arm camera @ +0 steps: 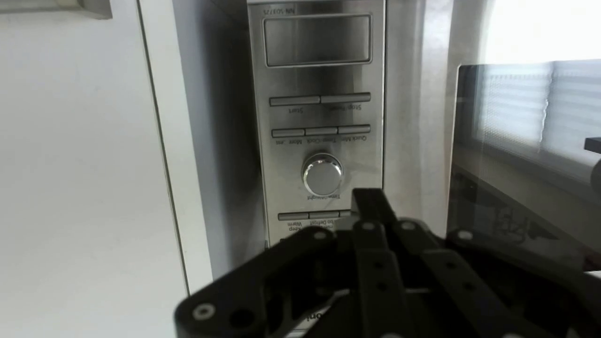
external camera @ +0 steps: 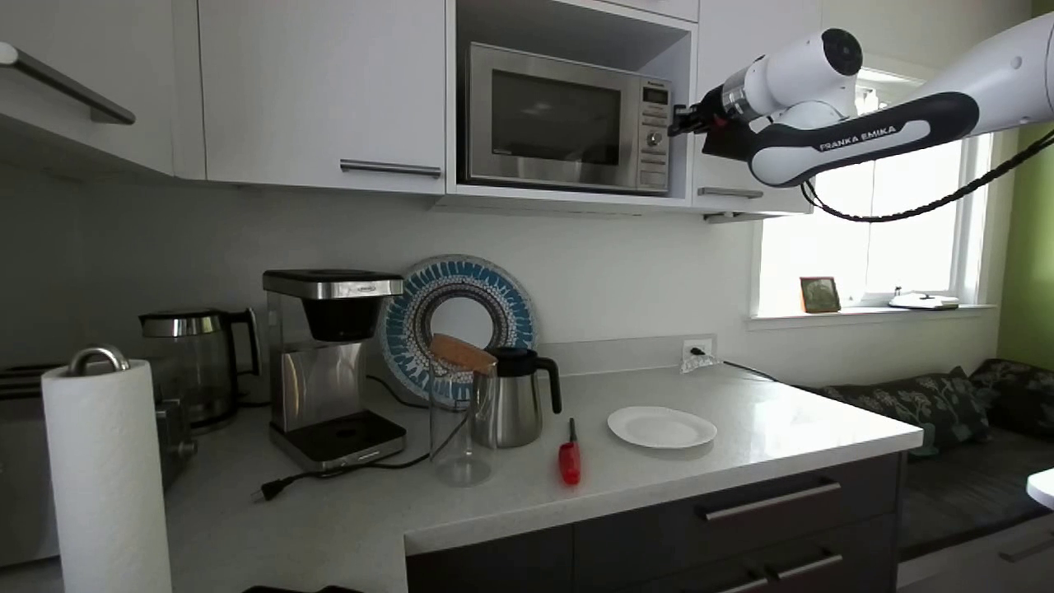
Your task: Push one button on the microwave
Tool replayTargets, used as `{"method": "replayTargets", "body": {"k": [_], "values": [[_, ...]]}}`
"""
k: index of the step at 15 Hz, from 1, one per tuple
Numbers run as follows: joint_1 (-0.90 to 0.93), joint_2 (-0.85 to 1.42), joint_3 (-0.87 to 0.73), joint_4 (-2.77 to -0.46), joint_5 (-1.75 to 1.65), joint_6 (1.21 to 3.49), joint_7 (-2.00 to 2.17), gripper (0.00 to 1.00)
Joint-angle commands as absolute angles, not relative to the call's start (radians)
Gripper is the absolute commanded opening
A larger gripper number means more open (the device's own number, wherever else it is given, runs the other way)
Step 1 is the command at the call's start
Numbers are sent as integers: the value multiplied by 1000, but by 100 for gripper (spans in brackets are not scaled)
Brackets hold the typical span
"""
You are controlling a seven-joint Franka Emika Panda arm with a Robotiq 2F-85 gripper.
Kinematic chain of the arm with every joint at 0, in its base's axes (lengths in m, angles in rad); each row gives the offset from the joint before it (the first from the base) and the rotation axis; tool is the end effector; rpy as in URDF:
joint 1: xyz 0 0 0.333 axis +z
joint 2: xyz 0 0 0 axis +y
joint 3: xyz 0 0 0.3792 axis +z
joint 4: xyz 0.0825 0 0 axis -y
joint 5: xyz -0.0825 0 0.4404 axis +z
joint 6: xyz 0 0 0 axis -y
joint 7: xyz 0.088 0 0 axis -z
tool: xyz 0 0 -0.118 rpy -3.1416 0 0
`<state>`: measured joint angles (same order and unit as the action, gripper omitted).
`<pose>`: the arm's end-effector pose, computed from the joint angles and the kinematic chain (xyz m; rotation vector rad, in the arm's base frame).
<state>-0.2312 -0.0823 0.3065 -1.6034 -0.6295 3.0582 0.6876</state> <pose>0.6045 0.1048 0.8874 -2.2150 0.0102 -2.1695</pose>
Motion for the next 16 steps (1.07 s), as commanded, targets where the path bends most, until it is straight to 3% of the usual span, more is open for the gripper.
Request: {"method": "replayTargets", "body": {"k": [1,16], "values": [[-231,-82,307,-1603,-629,3058,688,1],[-221,-11,319,-1551,-640,2977,701,0]]}}
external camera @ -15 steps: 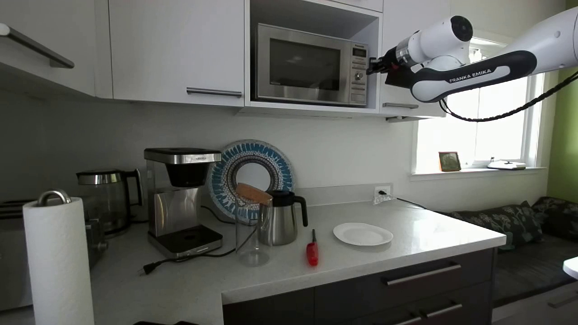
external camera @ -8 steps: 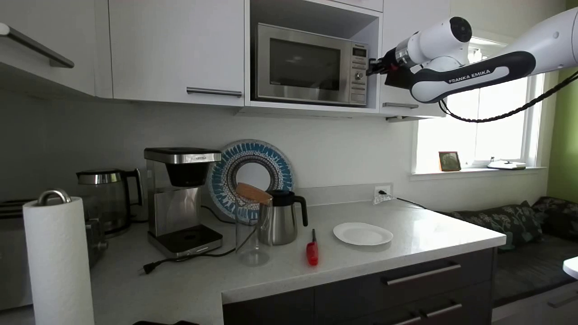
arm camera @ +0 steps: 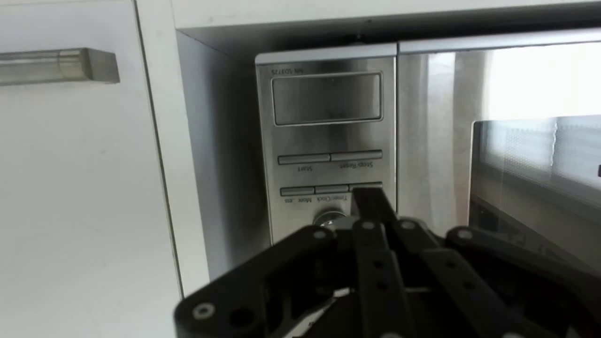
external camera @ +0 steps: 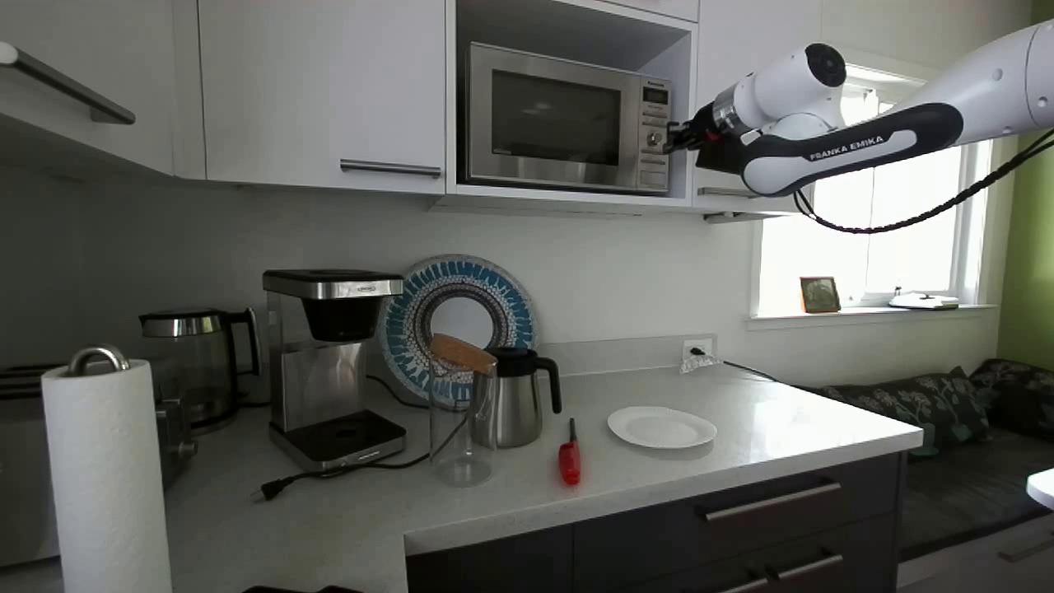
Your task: Push one button on the microwave
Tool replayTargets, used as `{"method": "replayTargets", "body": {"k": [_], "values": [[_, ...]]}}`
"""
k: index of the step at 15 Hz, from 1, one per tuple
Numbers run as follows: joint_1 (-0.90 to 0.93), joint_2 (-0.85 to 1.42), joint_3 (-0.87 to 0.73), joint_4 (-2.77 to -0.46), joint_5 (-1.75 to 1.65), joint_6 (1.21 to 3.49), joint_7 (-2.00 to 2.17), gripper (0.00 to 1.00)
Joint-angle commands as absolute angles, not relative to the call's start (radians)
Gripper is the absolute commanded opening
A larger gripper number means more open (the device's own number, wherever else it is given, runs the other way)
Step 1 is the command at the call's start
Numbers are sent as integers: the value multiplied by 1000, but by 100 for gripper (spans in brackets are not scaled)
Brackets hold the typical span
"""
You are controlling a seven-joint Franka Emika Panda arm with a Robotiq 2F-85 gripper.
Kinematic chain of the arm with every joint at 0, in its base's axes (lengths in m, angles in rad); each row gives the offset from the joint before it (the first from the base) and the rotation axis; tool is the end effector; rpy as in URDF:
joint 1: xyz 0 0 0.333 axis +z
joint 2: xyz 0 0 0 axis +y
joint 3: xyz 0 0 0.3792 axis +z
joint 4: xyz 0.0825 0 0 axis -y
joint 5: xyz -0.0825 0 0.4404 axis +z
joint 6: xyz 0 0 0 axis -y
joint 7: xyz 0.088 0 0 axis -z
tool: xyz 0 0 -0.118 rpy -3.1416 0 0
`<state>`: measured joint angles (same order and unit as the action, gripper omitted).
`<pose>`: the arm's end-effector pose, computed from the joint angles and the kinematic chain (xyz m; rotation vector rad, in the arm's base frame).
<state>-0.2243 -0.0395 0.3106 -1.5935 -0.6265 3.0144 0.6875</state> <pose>0.6281 0.1032 0.8640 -2.2880 0.0411 -2.0963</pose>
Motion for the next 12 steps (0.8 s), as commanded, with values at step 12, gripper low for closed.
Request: {"method": "replayTargets", "body": {"k": [12], "values": [[-199,89,320,-1418,-686,2945,718,0]]}}
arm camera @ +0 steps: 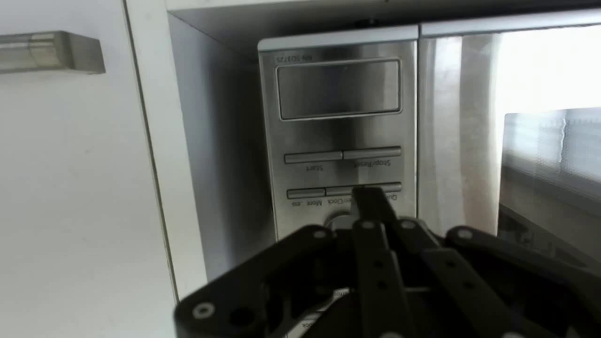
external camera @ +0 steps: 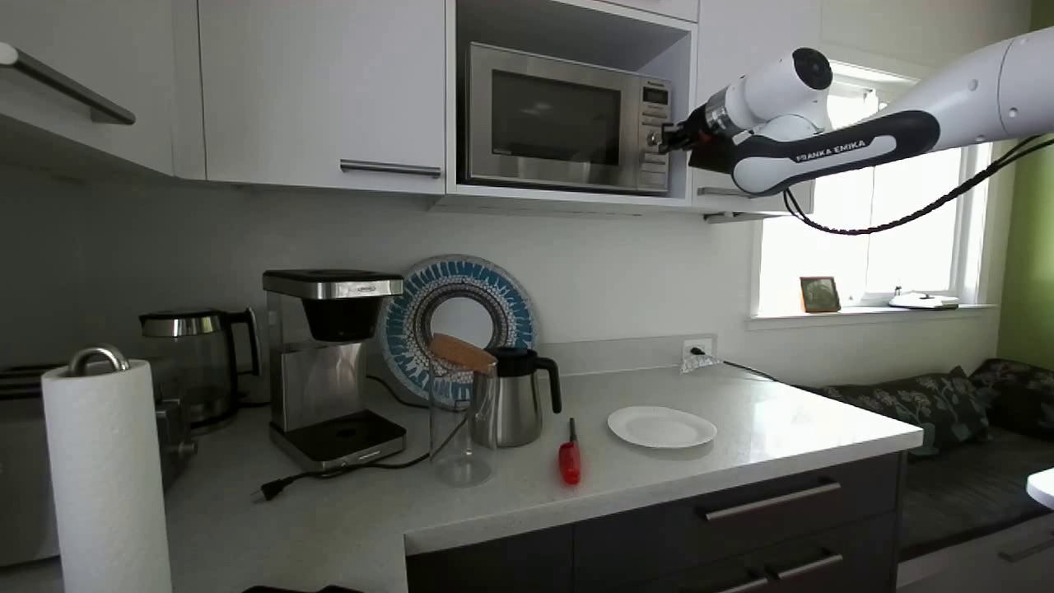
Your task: Push one button on the microwave
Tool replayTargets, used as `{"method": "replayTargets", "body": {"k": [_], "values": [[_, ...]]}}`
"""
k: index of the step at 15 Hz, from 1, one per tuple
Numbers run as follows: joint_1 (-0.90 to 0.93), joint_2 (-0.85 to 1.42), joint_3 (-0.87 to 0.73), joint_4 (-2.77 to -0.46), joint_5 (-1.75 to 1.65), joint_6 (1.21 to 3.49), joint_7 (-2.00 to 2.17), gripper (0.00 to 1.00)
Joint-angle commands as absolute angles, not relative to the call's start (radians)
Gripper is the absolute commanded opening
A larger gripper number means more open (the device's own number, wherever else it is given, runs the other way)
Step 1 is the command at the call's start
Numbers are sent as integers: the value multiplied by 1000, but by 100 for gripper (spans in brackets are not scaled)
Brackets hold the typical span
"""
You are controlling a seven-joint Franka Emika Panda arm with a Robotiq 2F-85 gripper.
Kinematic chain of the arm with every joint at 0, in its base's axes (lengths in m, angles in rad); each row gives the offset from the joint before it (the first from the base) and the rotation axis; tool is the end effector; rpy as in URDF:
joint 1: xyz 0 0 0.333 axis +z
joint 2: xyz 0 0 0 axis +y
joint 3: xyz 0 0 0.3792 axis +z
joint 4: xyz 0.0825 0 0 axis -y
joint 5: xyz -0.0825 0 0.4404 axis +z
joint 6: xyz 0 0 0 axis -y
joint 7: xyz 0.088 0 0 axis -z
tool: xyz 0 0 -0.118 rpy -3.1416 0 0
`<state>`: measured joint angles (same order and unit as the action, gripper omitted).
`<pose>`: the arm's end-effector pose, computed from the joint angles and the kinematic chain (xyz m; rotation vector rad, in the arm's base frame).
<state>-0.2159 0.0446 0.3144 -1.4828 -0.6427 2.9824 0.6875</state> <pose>0.6561 0.0982 0.8718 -2.2813 0.0604 -2.0988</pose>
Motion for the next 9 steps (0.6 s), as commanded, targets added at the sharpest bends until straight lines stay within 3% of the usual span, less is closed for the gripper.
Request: {"method": "replayTargets", "body": {"k": [1,9], "values": [[-194,98,319,-1406,-690,2941,718,0],[-158,155,305,-1320,-752,2881,723,0]]}}
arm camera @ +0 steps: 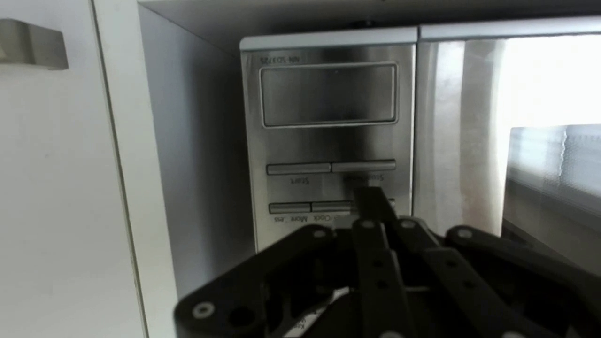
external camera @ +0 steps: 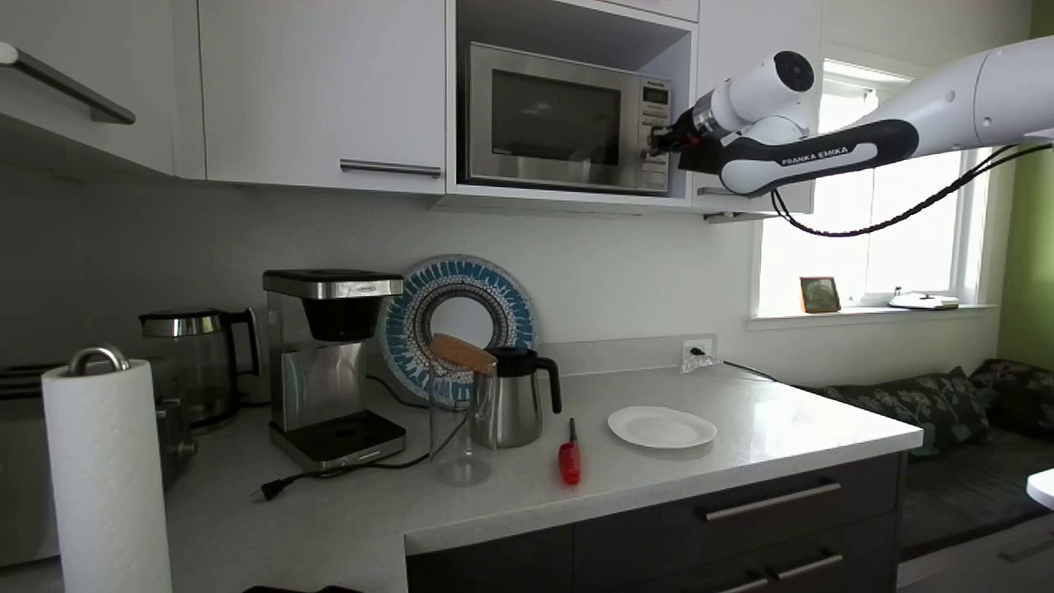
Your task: Push one button on the microwave
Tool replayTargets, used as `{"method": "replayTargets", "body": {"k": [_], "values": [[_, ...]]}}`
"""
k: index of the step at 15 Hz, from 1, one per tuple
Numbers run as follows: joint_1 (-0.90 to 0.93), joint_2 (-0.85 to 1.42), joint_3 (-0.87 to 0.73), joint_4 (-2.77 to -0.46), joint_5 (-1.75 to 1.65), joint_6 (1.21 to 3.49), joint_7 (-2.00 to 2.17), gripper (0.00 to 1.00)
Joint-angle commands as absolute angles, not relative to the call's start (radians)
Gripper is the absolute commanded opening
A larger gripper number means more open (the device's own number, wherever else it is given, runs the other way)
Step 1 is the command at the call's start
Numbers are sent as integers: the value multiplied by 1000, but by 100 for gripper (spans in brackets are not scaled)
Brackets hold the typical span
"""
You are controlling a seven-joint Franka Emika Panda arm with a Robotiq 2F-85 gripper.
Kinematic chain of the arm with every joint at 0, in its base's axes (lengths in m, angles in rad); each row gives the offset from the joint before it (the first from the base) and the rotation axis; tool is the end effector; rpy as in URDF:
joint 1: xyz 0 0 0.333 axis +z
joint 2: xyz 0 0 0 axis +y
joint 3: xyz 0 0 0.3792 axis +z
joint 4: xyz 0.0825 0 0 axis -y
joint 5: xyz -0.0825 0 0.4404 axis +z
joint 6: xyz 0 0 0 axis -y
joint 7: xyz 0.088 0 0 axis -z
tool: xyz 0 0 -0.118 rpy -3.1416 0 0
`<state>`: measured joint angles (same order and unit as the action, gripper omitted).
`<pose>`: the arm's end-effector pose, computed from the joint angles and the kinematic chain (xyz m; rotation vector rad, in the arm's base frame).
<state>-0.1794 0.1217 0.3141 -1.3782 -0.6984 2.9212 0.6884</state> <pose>0.6805 0.1093 0.8734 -2.3165 0.0368 -2.1013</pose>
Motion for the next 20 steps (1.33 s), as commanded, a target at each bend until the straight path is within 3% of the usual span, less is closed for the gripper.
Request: {"method": "replayTargets", "body": {"k": [1,15,20], "values": [[-156,160,304,-1309,-760,2874,723,0],[-131,221,296,-1231,-851,2845,748,0],[-163,141,370,-1323,-672,2738,566,0]]}}
